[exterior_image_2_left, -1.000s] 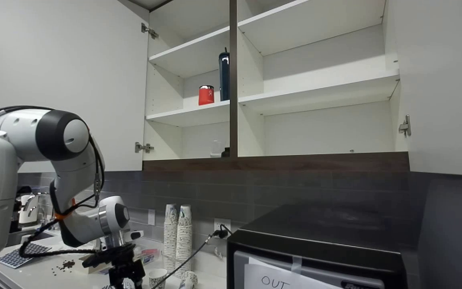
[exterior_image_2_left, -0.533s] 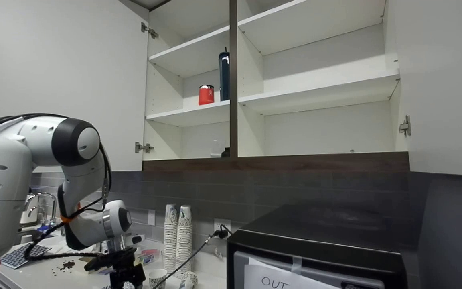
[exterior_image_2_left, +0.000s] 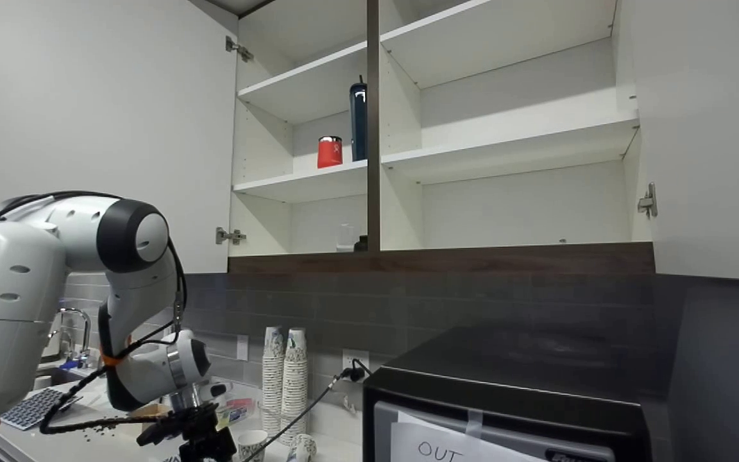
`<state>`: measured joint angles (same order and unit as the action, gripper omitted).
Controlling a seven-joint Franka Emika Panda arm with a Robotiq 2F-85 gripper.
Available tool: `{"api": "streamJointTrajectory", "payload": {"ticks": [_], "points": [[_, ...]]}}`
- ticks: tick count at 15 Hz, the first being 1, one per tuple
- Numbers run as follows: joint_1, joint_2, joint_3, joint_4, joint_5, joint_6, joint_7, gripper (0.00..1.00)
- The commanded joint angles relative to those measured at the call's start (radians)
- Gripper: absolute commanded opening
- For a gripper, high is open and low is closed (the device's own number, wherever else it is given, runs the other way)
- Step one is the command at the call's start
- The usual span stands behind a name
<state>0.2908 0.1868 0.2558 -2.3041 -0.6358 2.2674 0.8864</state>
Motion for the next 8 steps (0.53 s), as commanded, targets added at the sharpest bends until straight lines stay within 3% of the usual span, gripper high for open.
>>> {"api": "streamJointTrajectory", "payload": {"ticks": [1,8], "points": [[0.06,0.101,-0.026,0.071,-0.062,-0.033,0.084,1.0],[0.129,0.213,-0.078,0.161,-0.101,-0.102,0.176,1.0]]}}
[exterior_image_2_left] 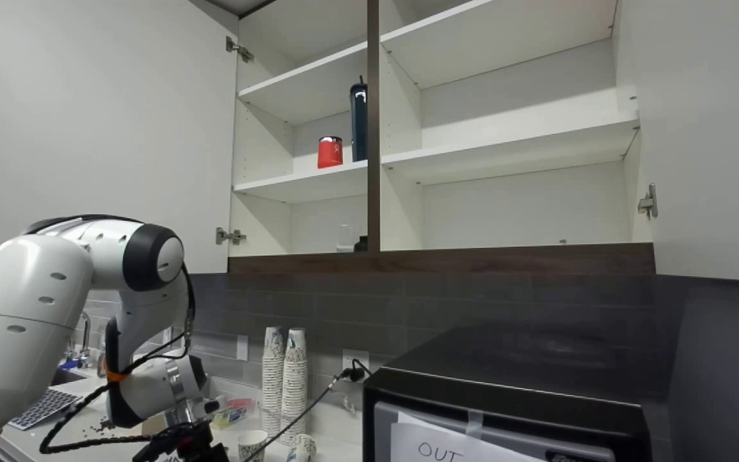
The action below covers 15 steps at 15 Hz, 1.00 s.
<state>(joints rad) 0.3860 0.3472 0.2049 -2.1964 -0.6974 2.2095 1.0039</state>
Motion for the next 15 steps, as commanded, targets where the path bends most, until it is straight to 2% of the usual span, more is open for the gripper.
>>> {"api": "streamJointTrajectory", "payload": {"ticks": [1,6,15], "points": [[0.038,0.058,-0.034,0.064,-0.043,-0.054,0.066,1.0],[0.06,0.1,-0.058,0.115,-0.128,-0.082,0.119,1.0],[0.06,0.15,-0.064,0.134,-0.181,-0.102,0.135,1.0]]}}
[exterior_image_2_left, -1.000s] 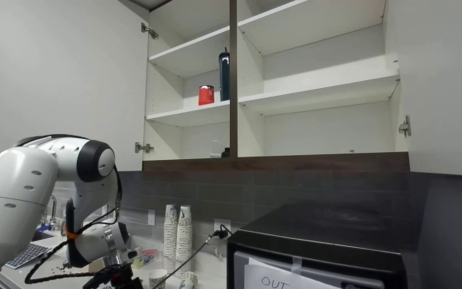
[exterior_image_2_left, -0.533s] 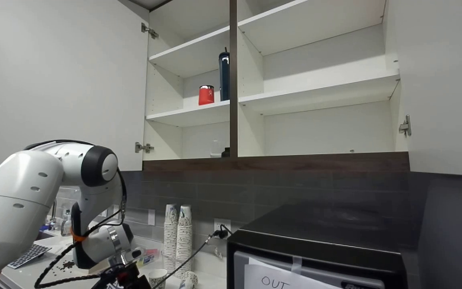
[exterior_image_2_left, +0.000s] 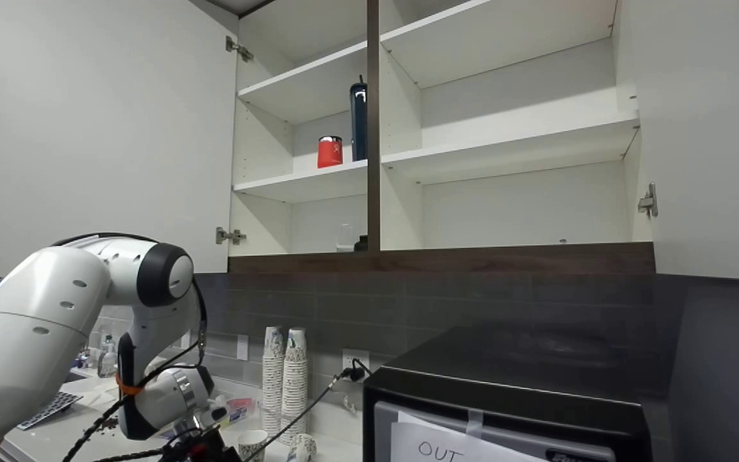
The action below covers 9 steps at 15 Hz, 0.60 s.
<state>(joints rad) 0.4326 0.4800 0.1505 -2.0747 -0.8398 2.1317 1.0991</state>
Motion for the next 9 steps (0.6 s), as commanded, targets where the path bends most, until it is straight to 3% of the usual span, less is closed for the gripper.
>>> {"api": "streamJointTrajectory", "payload": {"ticks": [1,9], "points": [[0.011,0.012,-0.01,0.008,-0.043,-0.02,0.042,1.0],[0.0,-0.001,-0.018,-0.003,-0.074,-0.016,0.085,1.0]]}}
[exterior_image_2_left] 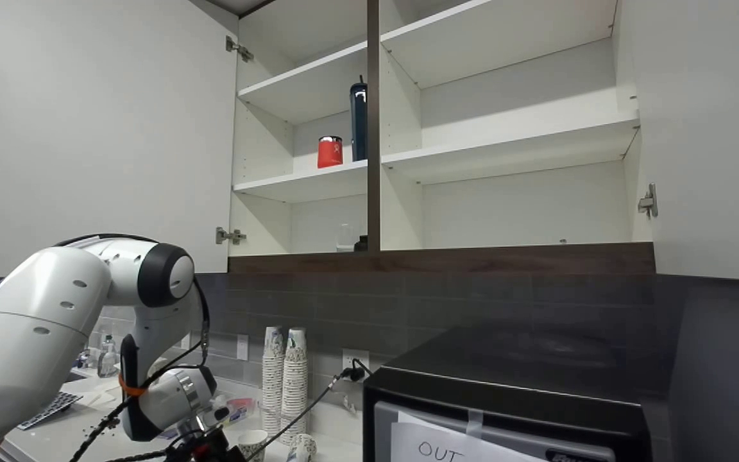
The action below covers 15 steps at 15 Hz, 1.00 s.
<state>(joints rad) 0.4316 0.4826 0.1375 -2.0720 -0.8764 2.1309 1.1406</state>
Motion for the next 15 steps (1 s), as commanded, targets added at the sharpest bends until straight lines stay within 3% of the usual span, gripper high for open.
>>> {"api": "streamJointTrajectory", "payload": {"ticks": [1,15], "points": [[0.0,-0.005,-0.007,-0.007,-0.04,-0.016,0.048,1.0],[-0.058,0.014,-0.001,0.0,-0.013,0.023,-0.052,1.0]]}}
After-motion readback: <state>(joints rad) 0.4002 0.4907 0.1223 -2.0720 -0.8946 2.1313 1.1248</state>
